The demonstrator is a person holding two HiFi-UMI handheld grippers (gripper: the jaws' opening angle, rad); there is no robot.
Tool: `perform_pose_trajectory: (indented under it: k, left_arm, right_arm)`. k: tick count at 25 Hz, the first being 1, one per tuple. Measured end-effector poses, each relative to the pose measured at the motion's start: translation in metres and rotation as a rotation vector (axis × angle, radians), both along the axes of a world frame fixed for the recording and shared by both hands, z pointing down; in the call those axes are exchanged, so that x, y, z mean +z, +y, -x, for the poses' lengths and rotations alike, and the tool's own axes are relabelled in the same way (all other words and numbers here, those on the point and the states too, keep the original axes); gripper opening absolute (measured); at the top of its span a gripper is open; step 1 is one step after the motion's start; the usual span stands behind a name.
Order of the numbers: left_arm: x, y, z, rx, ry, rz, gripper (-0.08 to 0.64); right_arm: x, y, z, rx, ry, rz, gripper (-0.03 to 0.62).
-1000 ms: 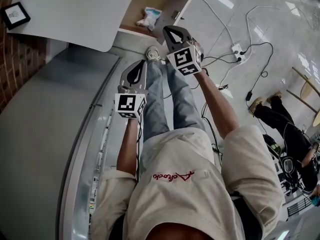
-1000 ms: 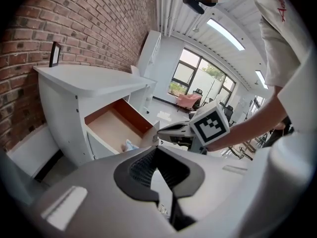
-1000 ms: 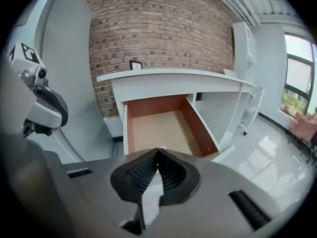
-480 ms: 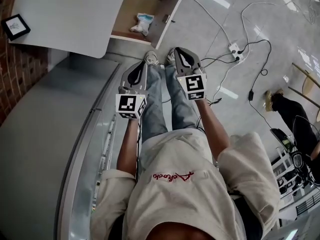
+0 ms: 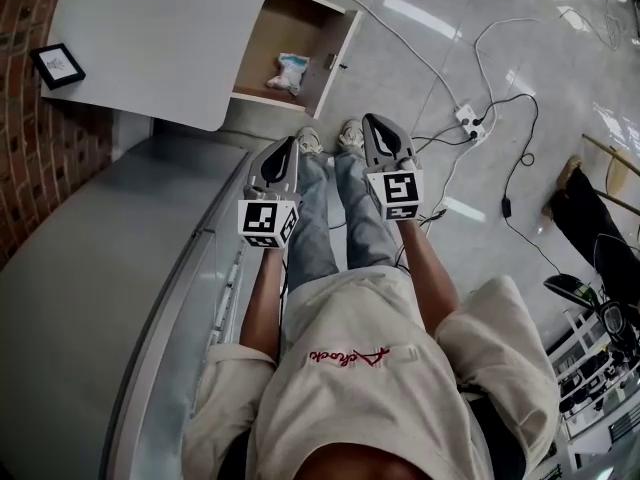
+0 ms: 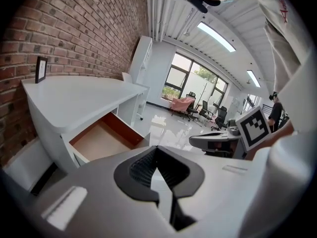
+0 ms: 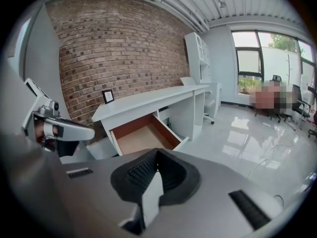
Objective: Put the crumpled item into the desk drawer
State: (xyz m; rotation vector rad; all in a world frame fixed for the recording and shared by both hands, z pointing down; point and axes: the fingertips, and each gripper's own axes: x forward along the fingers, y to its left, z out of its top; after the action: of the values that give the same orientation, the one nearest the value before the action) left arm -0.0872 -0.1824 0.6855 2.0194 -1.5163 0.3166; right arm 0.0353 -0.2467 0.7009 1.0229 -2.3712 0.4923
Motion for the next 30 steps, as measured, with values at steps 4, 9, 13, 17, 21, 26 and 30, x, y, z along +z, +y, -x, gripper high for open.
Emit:
perform_pose_trajectory:
  k: [4,9,13,17,21,26,30]
  left_arm:
    - [-0.024,-0.014,0.007,-0.012,-0.003,-0.048,0.009]
    - [-0.068,-0.033,0.017,-0.025,-0.017,-0.116,0.009]
    - [-0.102,-0.047,0.023,-0.031,-0.037,-0.175,0.009]
    - [-0.137,-0.061,0.028,-0.031,-0.055,-0.239,0.009]
    - [-0.171,-0.064,0.029,-0.032,-0.072,-0.289,0.009]
    - [-0.206,-0.063,0.032,-0.037,-0.087,-0.333,0.009]
    - [-0.227,-0.062,0.035,-0.040,-0.099,-0.366,0.009]
  right_arm:
    - [-0.026,-0.016,0.003,0.013,-0.007,-0.046,0.012]
    - [-0.075,-0.037,0.004,0.035,-0.026,-0.112,0.012]
    - [-0.116,-0.053,0.006,0.036,-0.043,-0.177,0.012]
    - [-0.157,-0.066,0.008,0.042,-0.065,-0.247,0.012]
    - [-0.191,-0.068,0.003,0.057,-0.080,-0.292,0.012]
    - [-0.229,-0.070,-0.005,0.078,-0.091,-0.342,0.012]
    - [-0.258,-0.073,-0.011,0.088,-0.100,-0.391,0.012]
